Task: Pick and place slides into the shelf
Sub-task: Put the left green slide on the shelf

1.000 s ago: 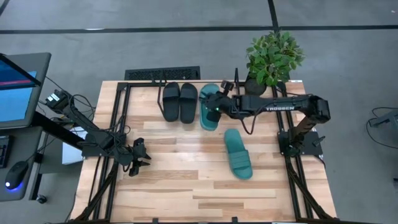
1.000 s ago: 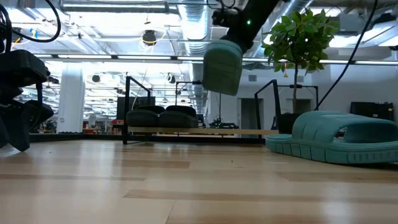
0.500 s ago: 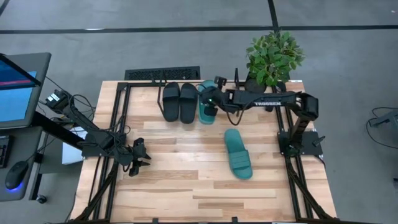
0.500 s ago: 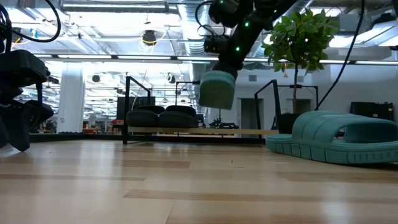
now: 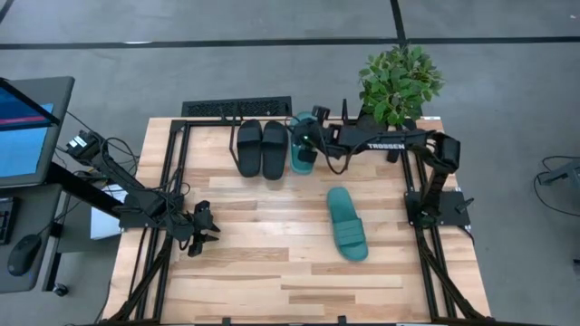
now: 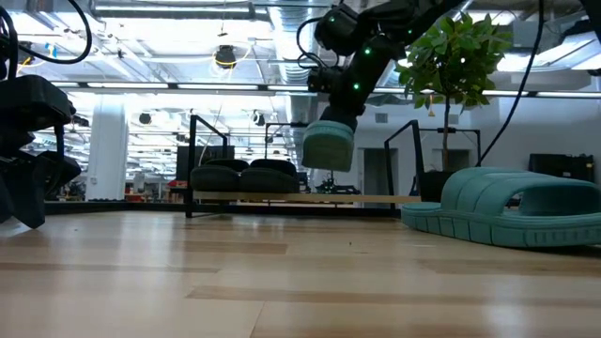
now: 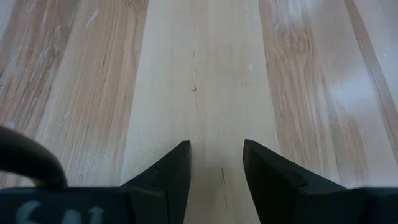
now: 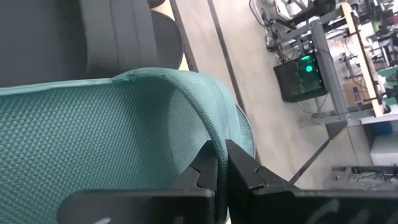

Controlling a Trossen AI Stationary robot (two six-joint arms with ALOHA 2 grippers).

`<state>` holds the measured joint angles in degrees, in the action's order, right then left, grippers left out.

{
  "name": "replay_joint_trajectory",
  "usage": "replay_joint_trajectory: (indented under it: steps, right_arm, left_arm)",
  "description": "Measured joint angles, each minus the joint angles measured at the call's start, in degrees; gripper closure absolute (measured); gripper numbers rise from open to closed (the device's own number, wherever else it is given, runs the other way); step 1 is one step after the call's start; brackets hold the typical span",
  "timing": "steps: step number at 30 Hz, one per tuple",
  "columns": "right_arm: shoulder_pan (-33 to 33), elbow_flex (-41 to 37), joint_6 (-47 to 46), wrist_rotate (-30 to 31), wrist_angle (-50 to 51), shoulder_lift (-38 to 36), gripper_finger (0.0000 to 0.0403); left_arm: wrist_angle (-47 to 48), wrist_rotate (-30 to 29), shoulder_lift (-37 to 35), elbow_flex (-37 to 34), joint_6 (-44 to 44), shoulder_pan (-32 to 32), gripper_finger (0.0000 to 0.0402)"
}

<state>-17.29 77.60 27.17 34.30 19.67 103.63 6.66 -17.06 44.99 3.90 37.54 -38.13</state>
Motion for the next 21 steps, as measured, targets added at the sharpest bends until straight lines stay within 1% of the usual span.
replay_joint_trajectory:
  steps: [11, 21]
  right_arm:
    - [-2.0, 0.0, 2.3, 0.0, -0.2, 0.0, 0.0403]
    - [-1.4, 0.0, 2.8, 0.5, -0.3, 0.0, 0.0403]
  left_arm:
    - [0.0, 0.0, 0.0, 0.0, 0.0, 0.0, 0.0267]
    - [0.0, 0.0, 0.0, 0.0, 0.0, 0.0, 0.0267]
